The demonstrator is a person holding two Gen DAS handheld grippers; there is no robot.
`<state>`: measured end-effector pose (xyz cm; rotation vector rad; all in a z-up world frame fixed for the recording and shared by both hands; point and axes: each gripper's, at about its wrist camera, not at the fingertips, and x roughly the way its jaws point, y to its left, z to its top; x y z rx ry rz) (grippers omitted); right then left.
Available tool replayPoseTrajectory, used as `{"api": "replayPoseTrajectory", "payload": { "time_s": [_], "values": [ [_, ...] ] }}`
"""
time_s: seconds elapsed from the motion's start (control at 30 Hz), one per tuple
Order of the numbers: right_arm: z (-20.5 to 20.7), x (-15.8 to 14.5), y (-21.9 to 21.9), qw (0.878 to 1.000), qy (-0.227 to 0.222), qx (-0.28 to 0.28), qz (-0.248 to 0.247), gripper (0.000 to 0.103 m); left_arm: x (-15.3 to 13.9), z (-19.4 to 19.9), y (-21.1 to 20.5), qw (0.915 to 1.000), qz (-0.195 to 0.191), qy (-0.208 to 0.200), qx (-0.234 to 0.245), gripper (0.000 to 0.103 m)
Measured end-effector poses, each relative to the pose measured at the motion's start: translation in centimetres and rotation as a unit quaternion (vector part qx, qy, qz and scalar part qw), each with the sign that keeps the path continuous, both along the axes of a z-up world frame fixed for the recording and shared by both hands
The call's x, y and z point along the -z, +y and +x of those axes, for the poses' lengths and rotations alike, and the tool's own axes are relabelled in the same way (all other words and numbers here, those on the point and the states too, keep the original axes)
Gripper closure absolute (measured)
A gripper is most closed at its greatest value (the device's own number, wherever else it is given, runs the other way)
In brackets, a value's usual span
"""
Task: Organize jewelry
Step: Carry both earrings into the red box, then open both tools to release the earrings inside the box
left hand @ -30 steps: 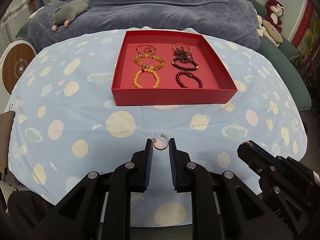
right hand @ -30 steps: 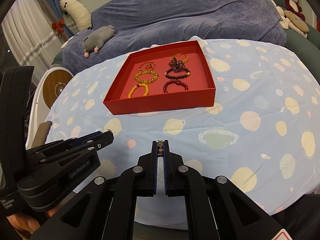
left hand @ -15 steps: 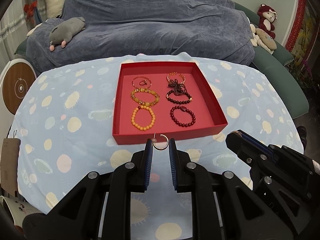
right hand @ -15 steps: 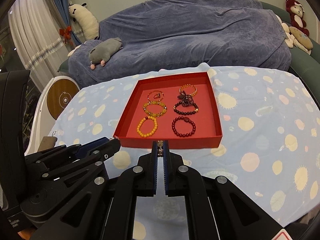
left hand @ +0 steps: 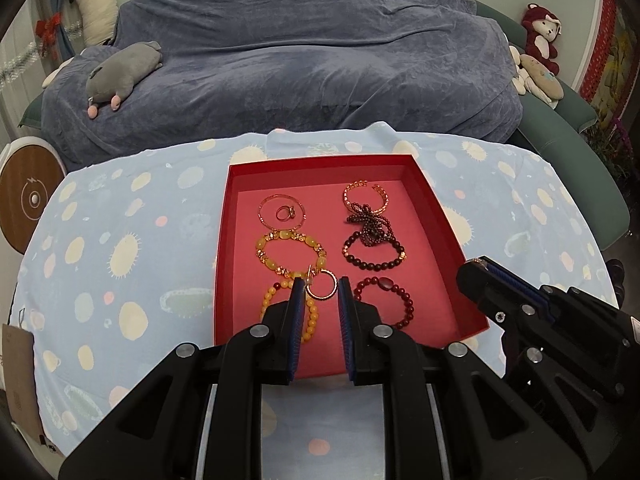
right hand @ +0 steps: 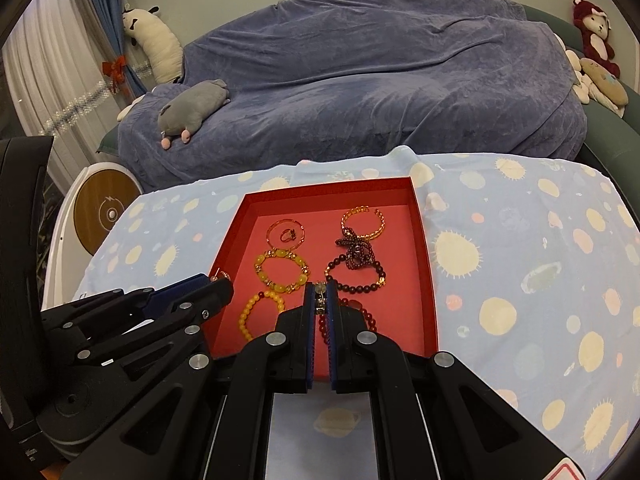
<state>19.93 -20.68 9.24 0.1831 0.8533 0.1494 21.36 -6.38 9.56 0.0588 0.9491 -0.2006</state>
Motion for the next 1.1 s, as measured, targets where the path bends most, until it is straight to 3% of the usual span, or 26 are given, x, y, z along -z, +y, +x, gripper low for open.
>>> {"api": "replayPoseTrajectory", "payload": {
  "time_s": [0.5,1.1],
  "values": [
    [6.1,4.5,-0.1,0.999,0.032,-0.002,-0.006,0.098,4.6,6.0,-0.3,0.9993,0.015,0.032,-0.008,0.087],
    [7.7,7.0,0.3,0.998,0.057,-0.004,-0.015,0.098,7.2,7.3,-0.5,0.9984,0.026,0.047,-0.015,0.086]
  ]
}}
